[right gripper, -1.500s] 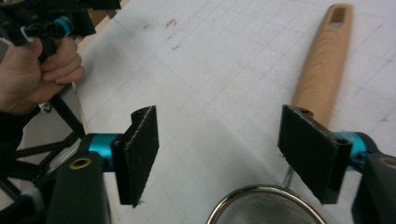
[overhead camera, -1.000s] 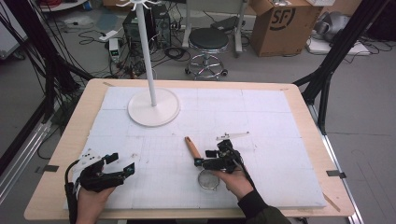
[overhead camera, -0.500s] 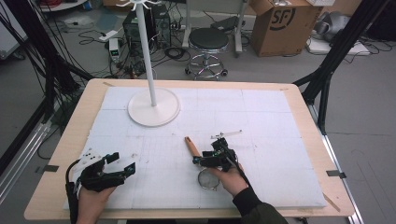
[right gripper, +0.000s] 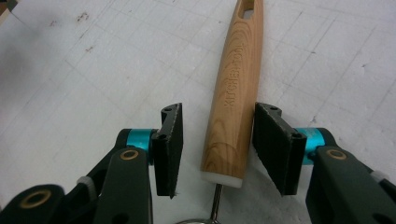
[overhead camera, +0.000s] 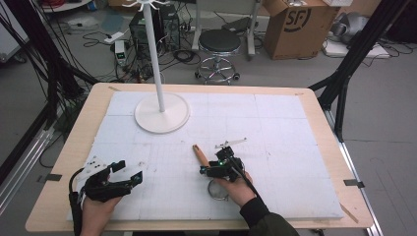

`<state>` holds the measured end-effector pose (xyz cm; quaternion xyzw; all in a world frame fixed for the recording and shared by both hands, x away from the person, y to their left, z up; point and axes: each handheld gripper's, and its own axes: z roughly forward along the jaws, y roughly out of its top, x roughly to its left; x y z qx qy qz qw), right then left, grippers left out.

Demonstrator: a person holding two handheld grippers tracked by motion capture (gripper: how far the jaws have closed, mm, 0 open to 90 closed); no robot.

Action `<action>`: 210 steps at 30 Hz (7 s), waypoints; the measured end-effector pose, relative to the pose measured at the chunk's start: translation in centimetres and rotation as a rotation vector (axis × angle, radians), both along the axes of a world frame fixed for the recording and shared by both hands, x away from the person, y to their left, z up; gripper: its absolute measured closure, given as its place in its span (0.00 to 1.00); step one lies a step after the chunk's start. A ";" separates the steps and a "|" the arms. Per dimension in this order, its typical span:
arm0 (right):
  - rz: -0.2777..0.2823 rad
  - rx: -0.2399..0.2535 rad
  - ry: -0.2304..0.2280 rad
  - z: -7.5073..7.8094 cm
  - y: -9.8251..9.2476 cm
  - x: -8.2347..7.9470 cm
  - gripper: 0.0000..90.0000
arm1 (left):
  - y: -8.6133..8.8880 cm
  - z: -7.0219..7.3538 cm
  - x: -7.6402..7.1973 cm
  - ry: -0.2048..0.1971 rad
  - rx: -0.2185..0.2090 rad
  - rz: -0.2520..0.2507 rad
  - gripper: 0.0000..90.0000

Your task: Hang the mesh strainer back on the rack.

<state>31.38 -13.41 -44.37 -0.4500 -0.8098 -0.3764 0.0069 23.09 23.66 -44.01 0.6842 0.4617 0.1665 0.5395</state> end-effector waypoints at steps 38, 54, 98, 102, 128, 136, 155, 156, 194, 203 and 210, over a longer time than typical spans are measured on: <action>0.032 -0.282 -0.204 0.1 2.7 -1.8 0.72 | -0.7 -0.1 0.2 0.009 0.018 -0.019 0.17; 0.043 -0.149 -0.102 1.7 0.4 -0.2 0.78 | -0.5 -0.1 0.2 0.007 0.012 -0.013 0.17; 0.094 -0.093 0.089 0.7 1.0 2.4 0.77 | -0.4 -0.2 0.3 0.008 0.012 -0.008 0.17; 0.115 -0.150 0.106 1.1 1.7 2.7 0.76 | -0.5 -0.2 0.3 0.009 0.019 -0.012 0.17; 0.091 0.135 -0.021 5.6 0.4 4.0 0.78 | -0.3 -0.2 0.3 0.010 0.009 -0.004 0.17; 0.011 0.310 -0.193 7.8 -0.3 3.7 0.78 | -0.2 -0.2 0.2 0.011 0.005 -0.010 0.17; -0.006 0.515 -0.445 13.5 1.4 5.0 0.78 | -0.4 -0.3 0.2 0.000 -0.012 -0.001 0.18; -0.005 0.535 -0.453 13.7 1.5 5.1 0.78 | -0.5 -0.3 0.2 -0.003 -0.014 -0.002 0.18; -0.052 0.656 -0.622 21.1 7.3 10.7 0.78 | 0.1 -0.6 0.5 0.000 -0.033 -0.001 0.20; -0.102 0.671 -0.620 22.1 7.1 13.2 0.78 | 0.3 -0.6 0.5 0.000 -0.036 -0.010 0.20; -0.116 0.658 -0.612 22.0 7.0 14.4 0.78 | 0.1 -0.6 0.6 0.000 -0.045 -0.023 0.20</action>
